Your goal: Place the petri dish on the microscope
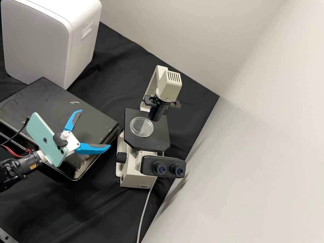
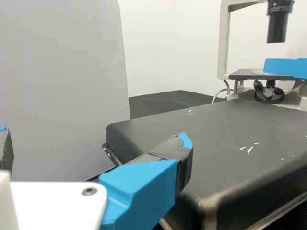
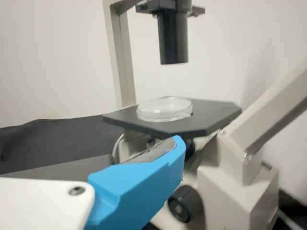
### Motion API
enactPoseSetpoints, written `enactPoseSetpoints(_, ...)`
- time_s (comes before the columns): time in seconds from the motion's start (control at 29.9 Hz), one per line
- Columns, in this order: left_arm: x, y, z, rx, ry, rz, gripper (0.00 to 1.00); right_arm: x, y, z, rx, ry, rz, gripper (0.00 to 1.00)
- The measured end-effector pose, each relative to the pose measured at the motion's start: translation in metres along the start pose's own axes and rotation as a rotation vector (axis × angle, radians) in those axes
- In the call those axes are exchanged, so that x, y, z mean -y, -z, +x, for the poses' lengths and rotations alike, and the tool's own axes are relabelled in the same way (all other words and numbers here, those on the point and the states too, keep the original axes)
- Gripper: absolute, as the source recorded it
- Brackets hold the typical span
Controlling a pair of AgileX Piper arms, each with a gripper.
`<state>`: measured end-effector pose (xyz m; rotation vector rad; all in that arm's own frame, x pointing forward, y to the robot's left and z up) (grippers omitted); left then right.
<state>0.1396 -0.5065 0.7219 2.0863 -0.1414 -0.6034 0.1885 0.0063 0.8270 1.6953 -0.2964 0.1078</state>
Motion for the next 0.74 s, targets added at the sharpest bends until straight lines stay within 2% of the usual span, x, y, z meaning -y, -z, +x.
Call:
enactPoseSetpoints(0.07, 0.0000, 0.000, 0.000, 0.000, 0.000, 0.000, 1.00, 0.002, 0.000, -0.001, -0.001, 0.009, 0.012, 1.00)
enactPoseSetpoints(0.2, 0.0000, 0.001, 0.000, -0.019, -0.001, -0.002, 1.00, 0.003, 0.001, -0.002, -0.002, 0.015, 0.017, 1.00)
enactPoseSetpoints(0.3, -0.0012, 0.002, -0.001, -0.041, -0.008, 0.021, 1.00, 0.004, 0.001, -0.002, 0.001, 0.015, 0.017, 1.00)
enactPoseSetpoints(0.33, -0.0023, 0.002, -0.002, -0.046, -0.014, 0.036, 1.00, 0.004, 0.000, -0.002, 0.003, 0.016, 0.017, 1.00)
enactPoseSetpoints(0.47, -0.0075, 0.001, -0.005, -0.057, -0.041, 0.067, 1.00, 0.004, 0.000, -0.002, 0.008, 0.016, 0.017, 1.00)
enactPoseSetpoints(0.6, -0.0138, 0.002, -0.009, -0.076, -0.074, 0.055, 1.00, 0.004, -0.001, -0.002, 0.009, 0.017, 0.016, 1.00)
enactPoseSetpoints(0.74, -0.0153, 0.003, -0.010, -0.093, -0.083, 0.043, 1.00, 0.004, -0.001, -0.002, 0.009, 0.017, 0.016, 1.00)
